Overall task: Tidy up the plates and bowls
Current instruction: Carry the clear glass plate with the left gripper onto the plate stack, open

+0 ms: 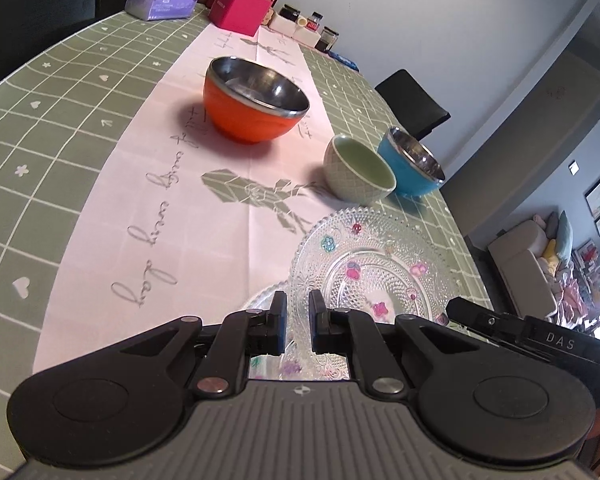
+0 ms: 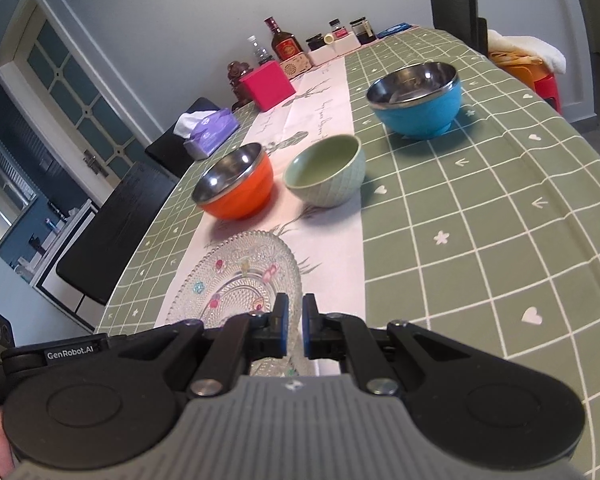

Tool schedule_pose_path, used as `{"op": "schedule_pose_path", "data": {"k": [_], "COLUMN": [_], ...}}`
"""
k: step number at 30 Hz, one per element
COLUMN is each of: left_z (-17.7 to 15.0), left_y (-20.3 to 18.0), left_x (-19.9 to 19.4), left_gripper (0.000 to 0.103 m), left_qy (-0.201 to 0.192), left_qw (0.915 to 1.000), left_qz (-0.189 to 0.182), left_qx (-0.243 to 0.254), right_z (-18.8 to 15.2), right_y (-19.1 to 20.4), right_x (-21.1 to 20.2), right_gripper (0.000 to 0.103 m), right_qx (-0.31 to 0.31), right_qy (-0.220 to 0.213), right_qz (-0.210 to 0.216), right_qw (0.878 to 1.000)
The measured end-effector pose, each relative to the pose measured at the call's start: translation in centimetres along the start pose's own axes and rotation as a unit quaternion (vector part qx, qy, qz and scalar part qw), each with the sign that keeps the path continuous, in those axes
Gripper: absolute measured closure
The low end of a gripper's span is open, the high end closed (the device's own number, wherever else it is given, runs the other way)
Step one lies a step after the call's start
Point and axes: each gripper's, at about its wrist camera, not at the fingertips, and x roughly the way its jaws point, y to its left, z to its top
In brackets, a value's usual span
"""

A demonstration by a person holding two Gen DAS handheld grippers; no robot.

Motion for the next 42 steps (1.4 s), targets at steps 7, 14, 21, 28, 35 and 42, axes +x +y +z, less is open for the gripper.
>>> {"op": "schedule_pose_path", "data": {"k": [7,14,21,28,35,42], "left_z": [-0.7,-1.5,-1.6,-1.8,-1.8,-1.9], "left_y": [1.2,1.9,2.0,1.0,0.9,0.6], "left_x": [-0.1,-0.3,-0.9,-1.0,-0.9,-1.0], "left_gripper": [0.092,0.092,0.092,0.092,0.092,0.091], "left_qy": [0.026,0.048,0.042,0.035,0.035,0.024], "left_qw": [0.9996,0.9988,0.9990,0.9983,0.9978,0.9968], "left_qz": [0.000,-0.002,-0.005,0.015,0.017,0.030], "left_qx": [0.009,0.011,0.012,0.044,0.052,0.070], "right_z": [-1.1,-1.5,-2.0,-2.2,-2.5,-2.6], "right_y": [0.4,0.5,0.5,0.8,1.1,1.4], "right_x": [0.4,1.2,2.0,2.3,2.7,2.7], "right_gripper": [0.098,0.098,0.097,0.096,0.092,0.092], "right_qx": [-0.013,-0.020,-0.024,-0.033,-0.050,-0.060], "right_qy": [0.023,0.053,0.076,0.085,0.095,0.097], "right_qz": [0.002,-0.007,-0.016,-0.020,-0.031,-0.032], "right_qw": [1.000,0.998,0.997,0.996,0.994,0.993]}}
